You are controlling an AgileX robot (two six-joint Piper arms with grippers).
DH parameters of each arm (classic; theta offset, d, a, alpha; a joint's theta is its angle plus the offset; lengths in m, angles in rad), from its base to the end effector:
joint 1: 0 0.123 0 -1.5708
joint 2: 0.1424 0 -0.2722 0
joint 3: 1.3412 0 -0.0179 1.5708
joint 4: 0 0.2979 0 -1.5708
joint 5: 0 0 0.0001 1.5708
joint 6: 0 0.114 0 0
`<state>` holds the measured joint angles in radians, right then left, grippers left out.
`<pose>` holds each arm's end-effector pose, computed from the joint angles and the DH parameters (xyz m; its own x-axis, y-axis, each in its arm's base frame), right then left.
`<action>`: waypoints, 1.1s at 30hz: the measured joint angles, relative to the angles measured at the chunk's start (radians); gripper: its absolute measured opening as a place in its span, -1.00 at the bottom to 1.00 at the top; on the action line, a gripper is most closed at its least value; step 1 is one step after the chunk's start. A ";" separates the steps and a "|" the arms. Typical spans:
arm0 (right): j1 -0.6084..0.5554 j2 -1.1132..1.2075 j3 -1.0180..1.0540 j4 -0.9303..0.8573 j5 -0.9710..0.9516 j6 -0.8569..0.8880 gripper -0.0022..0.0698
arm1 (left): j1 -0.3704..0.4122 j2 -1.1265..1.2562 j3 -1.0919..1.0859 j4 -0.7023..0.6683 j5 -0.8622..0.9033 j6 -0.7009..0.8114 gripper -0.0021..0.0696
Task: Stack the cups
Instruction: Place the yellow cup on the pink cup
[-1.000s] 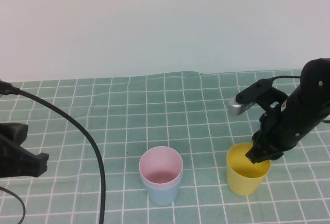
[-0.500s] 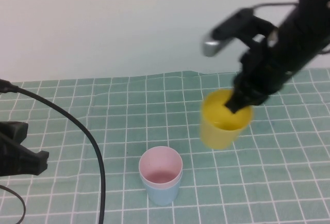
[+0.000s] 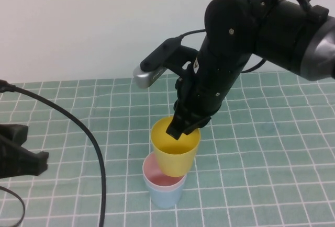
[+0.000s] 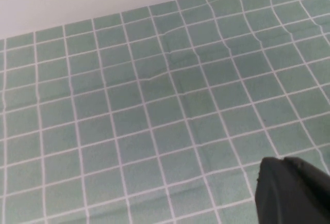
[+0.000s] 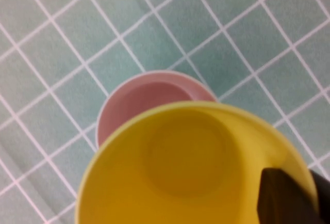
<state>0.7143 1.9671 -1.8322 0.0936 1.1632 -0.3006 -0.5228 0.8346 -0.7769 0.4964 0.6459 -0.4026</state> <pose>0.3548 0.3206 0.2540 -0.5064 -0.7824 -0.3624 -0.8363 0.5481 -0.0146 0.2223 -0.0903 0.3176 -0.4556 0.2688 -0.8486 0.2699 0.9502 0.1560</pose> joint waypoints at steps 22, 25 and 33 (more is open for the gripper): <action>0.059 0.028 -0.002 0.021 -0.035 -0.018 -0.86 | 0.420 -0.236 0.000 -0.242 -0.347 -0.015 -0.95; 0.059 0.045 -0.002 0.013 -0.028 -0.020 -0.86 | 0.420 -0.234 0.000 -0.242 -0.348 -0.015 -0.95; 0.059 0.057 -0.002 -0.014 -0.024 -0.020 -0.82 | 0.422 -0.242 0.018 -0.235 -0.339 -0.010 -0.95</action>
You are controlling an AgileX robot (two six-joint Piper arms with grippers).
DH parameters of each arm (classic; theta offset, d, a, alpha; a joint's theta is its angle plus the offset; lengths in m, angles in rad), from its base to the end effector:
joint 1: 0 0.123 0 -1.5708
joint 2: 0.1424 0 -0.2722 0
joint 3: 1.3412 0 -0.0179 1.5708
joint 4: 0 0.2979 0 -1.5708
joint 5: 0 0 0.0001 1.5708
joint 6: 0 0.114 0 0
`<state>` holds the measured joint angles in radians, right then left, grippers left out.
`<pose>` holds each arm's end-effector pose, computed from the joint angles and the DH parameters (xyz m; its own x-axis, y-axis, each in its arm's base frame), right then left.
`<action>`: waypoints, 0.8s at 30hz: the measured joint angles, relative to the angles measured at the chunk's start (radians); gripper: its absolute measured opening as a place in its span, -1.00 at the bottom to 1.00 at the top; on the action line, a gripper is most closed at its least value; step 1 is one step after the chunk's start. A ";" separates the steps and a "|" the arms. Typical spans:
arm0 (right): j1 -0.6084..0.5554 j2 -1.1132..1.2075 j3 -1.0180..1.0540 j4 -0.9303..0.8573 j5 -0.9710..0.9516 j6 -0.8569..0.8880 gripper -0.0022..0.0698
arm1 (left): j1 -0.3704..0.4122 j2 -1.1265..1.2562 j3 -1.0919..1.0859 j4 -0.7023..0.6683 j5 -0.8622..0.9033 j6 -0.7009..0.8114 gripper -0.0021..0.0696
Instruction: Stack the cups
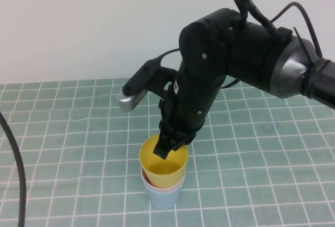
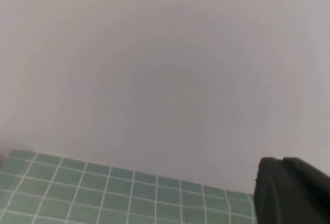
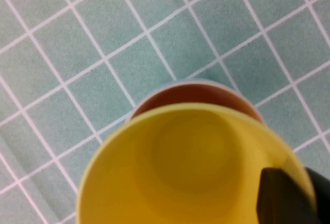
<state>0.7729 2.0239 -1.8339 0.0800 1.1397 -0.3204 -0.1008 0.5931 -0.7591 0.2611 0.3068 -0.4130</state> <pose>0.3432 0.3463 0.2280 -0.4479 -0.8311 -0.3298 -0.8757 0.4821 -0.0257 0.1955 -0.0108 0.3925 -0.0467 -0.1585 -0.9863 0.0154 0.9871 -0.1593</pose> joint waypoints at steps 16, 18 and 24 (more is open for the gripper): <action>0.000 -0.095 -0.017 -0.080 -0.010 0.069 -0.55 | 0.099 -0.328 0.510 -0.287 -0.080 0.376 -0.95; 0.000 -0.165 -0.021 -0.104 -0.015 0.098 -0.62 | 0.099 -0.384 0.602 -0.291 -0.112 0.379 -0.95; 0.000 -0.372 -0.032 -0.161 -0.019 0.147 -0.90 | 0.099 -0.545 0.758 -0.303 -0.170 0.383 -0.95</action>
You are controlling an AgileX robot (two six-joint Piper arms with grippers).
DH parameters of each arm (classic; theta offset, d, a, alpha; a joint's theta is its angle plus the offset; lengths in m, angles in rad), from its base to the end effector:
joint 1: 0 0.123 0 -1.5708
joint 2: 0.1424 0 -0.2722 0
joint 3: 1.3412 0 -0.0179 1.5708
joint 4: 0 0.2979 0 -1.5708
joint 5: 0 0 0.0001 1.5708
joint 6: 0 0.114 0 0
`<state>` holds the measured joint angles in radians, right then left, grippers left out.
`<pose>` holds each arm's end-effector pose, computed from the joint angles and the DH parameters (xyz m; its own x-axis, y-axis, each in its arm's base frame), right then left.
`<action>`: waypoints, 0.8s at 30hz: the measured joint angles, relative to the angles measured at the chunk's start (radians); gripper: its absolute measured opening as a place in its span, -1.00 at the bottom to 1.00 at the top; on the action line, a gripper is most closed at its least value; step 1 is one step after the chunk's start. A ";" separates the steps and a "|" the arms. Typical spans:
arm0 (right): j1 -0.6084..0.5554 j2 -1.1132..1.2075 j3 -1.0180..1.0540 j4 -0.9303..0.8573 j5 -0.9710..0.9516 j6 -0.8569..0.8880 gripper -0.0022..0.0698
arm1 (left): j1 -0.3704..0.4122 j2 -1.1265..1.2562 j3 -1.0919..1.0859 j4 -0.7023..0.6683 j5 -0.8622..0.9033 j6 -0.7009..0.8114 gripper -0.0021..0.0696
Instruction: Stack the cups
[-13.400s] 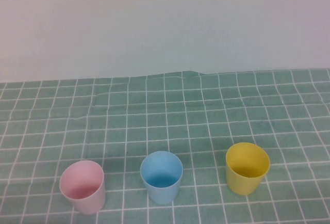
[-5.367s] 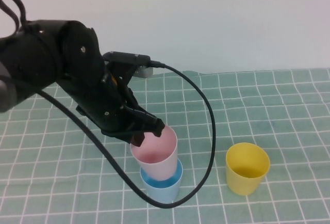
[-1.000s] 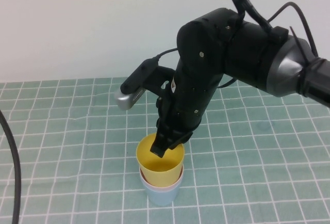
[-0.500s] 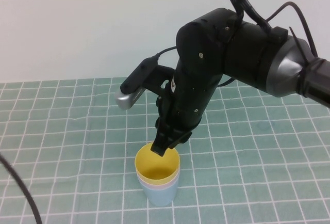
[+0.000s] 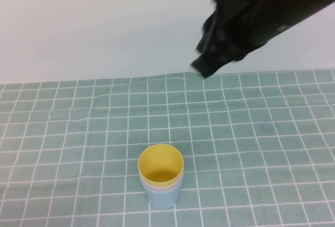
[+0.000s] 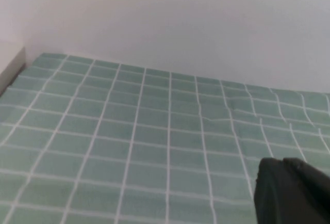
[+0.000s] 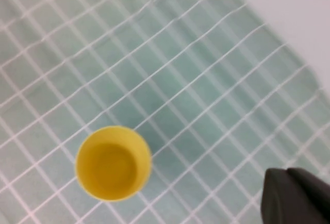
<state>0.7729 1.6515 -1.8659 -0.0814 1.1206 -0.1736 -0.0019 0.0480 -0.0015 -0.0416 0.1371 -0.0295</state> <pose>0.3044 0.2852 0.4110 -0.3738 -0.6538 -0.6579 -0.7545 0.6269 -0.1942 0.1431 -0.0009 0.1935 -0.0964 -0.0705 -0.9928 0.0008 0.9975 -0.0709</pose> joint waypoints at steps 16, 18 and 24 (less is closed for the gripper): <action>0.001 -0.114 0.000 -0.188 0.114 0.211 -0.94 | 0.000 -0.056 0.004 -0.008 0.201 0.083 -0.95; 0.001 -0.124 0.000 -0.302 0.117 0.304 -0.94 | 0.000 -0.056 0.004 -0.008 0.201 0.092 -0.95; -0.001 -0.207 0.014 -0.468 -0.036 0.321 -0.94 | 0.000 -0.056 0.004 -0.008 0.197 0.097 -0.95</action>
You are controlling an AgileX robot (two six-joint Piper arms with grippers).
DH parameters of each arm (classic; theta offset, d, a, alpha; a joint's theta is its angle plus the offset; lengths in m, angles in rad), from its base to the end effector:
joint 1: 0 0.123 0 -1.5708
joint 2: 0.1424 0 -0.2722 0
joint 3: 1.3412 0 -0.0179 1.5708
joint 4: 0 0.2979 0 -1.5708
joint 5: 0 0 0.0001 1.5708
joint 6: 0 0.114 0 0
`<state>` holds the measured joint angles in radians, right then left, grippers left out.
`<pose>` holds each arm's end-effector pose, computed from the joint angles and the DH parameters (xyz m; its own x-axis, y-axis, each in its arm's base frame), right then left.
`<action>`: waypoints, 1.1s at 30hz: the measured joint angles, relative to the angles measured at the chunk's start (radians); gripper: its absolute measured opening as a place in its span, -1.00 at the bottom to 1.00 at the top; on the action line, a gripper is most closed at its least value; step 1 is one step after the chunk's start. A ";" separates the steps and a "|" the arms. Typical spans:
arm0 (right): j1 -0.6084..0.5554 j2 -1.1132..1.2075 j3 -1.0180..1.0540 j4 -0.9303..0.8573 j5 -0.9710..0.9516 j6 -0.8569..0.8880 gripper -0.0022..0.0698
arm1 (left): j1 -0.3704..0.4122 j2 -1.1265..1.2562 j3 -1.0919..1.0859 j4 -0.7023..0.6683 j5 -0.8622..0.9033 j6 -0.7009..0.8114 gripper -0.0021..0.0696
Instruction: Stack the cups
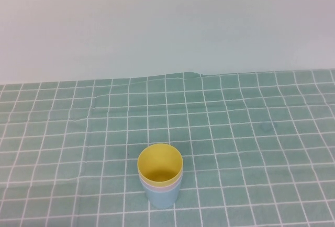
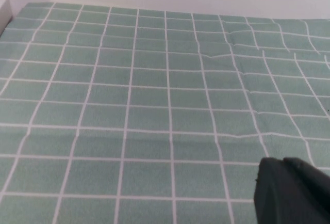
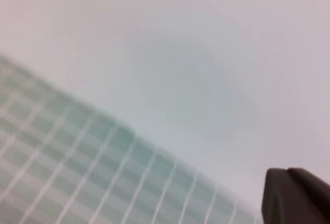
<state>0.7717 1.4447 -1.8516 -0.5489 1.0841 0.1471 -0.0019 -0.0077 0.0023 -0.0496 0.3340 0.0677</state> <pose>0.2846 0.2035 0.5017 -0.3104 -0.4644 -0.8295 -0.3761 0.8614 -0.3415 0.1359 -0.0021 0.1776 -0.2383 0.0213 -0.9710 0.0227 0.9996 0.0163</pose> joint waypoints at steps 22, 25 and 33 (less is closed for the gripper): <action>-0.549 -0.751 1.101 0.421 -0.862 -0.243 -0.94 | 0.000 0.000 0.000 0.000 0.000 0.000 -0.95; -0.642 -0.931 1.279 0.443 -0.932 -0.243 -0.94 | 0.000 0.000 0.000 0.000 0.000 0.000 -0.95; -0.724 -1.267 1.634 0.493 -1.034 -0.233 -0.94 | 0.000 0.000 0.000 0.000 0.000 0.000 -0.95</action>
<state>0.0472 0.1778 -0.2178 -0.0563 0.0499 -0.0856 -0.0019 -0.0077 0.0023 -0.0496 0.3340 0.0677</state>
